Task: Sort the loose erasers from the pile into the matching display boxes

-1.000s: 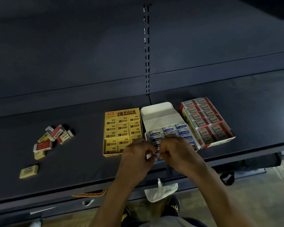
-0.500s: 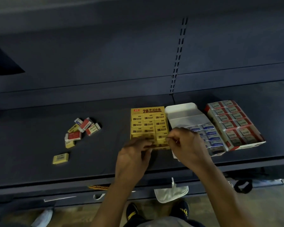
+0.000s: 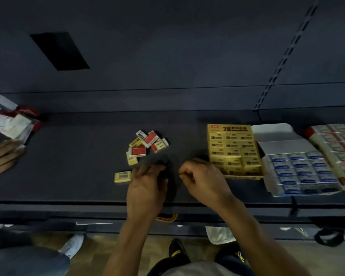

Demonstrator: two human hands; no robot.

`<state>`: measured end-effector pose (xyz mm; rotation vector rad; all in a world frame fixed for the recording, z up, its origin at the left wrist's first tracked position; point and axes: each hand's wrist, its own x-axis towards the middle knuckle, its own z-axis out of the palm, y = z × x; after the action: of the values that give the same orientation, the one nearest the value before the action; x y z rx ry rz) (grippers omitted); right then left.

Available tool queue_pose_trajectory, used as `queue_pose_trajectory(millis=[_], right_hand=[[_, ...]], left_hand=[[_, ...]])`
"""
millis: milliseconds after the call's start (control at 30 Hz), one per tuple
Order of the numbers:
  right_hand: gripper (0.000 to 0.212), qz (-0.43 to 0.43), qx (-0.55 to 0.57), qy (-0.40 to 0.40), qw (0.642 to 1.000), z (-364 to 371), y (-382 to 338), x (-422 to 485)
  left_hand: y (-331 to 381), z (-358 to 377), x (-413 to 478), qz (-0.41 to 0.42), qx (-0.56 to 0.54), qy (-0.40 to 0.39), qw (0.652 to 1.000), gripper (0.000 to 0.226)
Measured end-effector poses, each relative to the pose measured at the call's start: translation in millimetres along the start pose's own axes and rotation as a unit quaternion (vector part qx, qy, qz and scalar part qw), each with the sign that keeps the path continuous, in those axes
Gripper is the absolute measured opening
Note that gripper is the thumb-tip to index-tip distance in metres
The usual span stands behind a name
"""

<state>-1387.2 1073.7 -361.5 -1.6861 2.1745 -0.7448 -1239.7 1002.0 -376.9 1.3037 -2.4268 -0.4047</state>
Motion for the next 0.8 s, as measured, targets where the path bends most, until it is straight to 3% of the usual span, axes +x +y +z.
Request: queue_pose_trajectory(millis=[133,300,567,800], right_hand=[[0.017,0.003,-0.026,-0.002,1.000,26,-12,25],[0.025,-0.002,-0.048,0.044,0.998,42,-20,58],[0.038,0.018,-0.073,0.013,0.997,49,-20,90],[0.036,0.036,-0.081,-0.002,0.996,42,-16,72]], left_hand=[[-32,-14,0,-0.029,0.035,0.027,0.999,0.043],[-62,-21,3,-0.094,0.050,-0.010,0.994,0.051],[-72,-24,13,-0.055,0.000,-0.005,0.998,0.025],[-54,-29,17,-0.073,-0.060,-0.034,0.995,0.028]])
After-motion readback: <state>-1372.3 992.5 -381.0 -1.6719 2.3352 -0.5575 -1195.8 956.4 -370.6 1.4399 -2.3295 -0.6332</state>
